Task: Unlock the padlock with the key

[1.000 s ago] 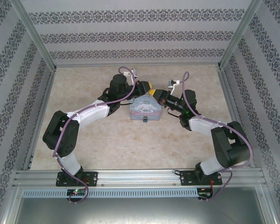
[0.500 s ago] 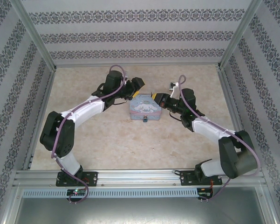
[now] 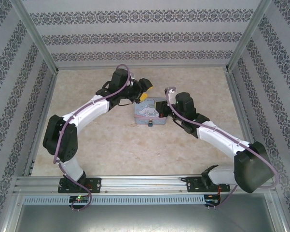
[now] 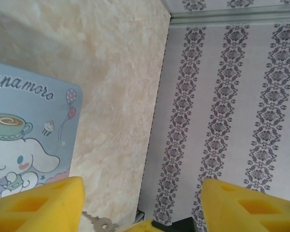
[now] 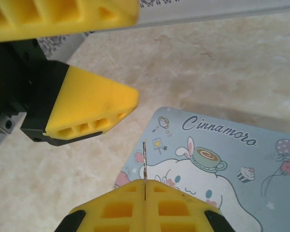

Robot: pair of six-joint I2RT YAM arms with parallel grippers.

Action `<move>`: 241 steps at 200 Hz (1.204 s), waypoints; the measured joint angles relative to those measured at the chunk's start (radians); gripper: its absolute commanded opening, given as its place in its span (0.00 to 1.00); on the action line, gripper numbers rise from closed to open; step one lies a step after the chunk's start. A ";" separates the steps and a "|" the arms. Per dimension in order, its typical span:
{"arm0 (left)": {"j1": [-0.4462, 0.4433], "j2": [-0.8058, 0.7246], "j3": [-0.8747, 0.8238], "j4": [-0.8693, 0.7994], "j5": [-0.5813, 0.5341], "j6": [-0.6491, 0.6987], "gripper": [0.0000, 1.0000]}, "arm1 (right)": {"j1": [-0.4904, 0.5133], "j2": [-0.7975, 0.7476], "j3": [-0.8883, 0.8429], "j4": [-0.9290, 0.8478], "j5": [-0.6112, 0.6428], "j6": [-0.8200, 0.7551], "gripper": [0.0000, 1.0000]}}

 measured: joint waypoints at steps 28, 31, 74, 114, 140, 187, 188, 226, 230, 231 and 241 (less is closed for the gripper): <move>-0.019 0.026 0.014 -0.020 0.006 -0.006 0.57 | 0.044 0.000 0.008 -0.034 0.075 -0.082 0.00; -0.022 0.030 0.016 -0.023 0.006 -0.006 0.57 | 0.047 -0.001 0.009 -0.036 0.079 -0.089 0.00; -0.047 0.053 0.021 -0.051 0.008 -0.006 0.48 | 0.053 -0.004 0.009 -0.052 0.121 -0.129 0.00; -0.064 0.075 0.031 -0.056 0.014 -0.008 0.38 | 0.053 -0.004 0.009 -0.056 0.131 -0.140 0.00; -0.066 0.078 0.031 -0.056 0.015 -0.010 0.30 | 0.053 -0.004 0.009 -0.056 0.135 -0.140 0.00; -0.067 0.079 0.031 -0.056 0.016 -0.011 0.20 | 0.053 -0.004 0.010 -0.056 0.143 -0.140 0.00; -0.067 0.079 0.031 -0.056 0.016 -0.010 0.20 | 0.053 -0.004 0.010 -0.057 0.143 -0.140 0.00; -0.071 0.080 0.031 -0.058 0.016 -0.011 0.13 | 0.052 -0.003 0.013 -0.056 0.149 -0.140 0.00; -0.071 0.080 0.031 -0.058 0.016 -0.010 0.12 | 0.052 -0.003 0.013 -0.056 0.149 -0.140 0.00; -0.071 0.080 0.031 -0.058 0.016 -0.010 0.12 | 0.052 -0.004 0.013 -0.056 0.149 -0.140 0.00; -0.071 0.081 0.031 -0.059 0.013 -0.010 0.08 | 0.052 -0.003 0.013 -0.056 0.150 -0.140 0.00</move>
